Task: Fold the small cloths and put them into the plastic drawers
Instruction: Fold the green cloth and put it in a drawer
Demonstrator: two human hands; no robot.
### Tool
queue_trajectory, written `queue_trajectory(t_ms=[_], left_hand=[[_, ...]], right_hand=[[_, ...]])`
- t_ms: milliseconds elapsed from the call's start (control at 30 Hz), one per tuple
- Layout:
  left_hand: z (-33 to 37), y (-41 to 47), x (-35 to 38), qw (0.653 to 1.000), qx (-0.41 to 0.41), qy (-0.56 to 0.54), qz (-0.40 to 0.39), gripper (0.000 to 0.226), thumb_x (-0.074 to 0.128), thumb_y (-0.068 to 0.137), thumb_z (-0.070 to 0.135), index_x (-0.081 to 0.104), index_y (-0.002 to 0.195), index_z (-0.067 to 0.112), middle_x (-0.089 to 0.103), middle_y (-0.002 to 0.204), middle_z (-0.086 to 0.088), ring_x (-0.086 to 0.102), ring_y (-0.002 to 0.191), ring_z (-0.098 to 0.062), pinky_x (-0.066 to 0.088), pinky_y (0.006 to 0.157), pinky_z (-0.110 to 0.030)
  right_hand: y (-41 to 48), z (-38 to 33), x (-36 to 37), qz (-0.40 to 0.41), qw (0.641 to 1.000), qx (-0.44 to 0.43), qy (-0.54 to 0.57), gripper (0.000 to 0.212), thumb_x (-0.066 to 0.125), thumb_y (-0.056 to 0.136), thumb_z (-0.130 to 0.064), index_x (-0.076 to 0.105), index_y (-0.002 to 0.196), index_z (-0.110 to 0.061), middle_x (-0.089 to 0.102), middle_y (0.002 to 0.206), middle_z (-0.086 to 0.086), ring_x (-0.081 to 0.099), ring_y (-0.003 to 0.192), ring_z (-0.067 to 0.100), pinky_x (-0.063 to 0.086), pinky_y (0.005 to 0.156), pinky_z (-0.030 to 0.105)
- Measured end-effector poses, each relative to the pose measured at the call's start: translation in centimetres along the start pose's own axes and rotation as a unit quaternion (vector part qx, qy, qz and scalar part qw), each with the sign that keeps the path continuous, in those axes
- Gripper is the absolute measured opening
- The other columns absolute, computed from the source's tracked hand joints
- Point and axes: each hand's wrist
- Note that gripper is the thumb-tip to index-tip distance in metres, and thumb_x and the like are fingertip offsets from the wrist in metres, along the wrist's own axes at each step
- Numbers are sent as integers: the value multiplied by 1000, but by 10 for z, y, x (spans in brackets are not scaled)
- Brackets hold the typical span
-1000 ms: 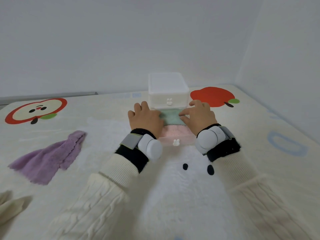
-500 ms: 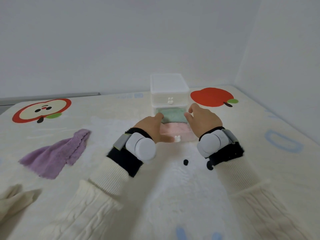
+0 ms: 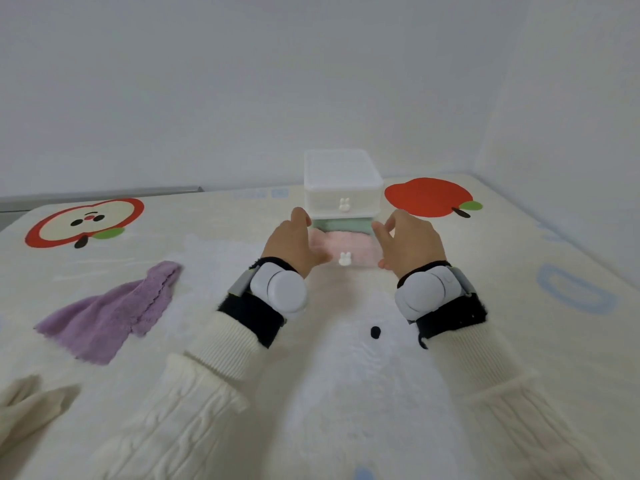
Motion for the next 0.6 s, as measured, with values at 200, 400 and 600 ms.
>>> queue_trajectory(t_ms=[200,400,600], left_hand=[[-1,12,18,988,-4,-126,91,39,62,79,5,39,109,15,45,116,-12,65,89,-28,51,75,-33],[3,20,29,980,14,-180,79,37,61,79,5,42,109,15,47,120,-11,61,100,-21,45,80,-24],[8,28,31,986,50,-131,88,43,57,87,10,50,129,12,51,125,-9,60,106,-17,41,87,-17]], right_hand=[[-3,-8,14,10,998,-9,58,29,46,93,-17,40,121,-11,64,104,15,62,92,35,49,76,39],[1,-12,21,18,986,-3,166,30,48,90,-13,46,120,-12,60,113,12,62,102,29,50,90,44],[11,-21,26,19,998,-31,43,31,50,91,-21,47,121,-16,43,126,7,60,96,30,51,78,40]])
Point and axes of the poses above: each hand's wrist, its own y-axis towards the middle knuckle, its own x-axis out of the palm, z = x × y
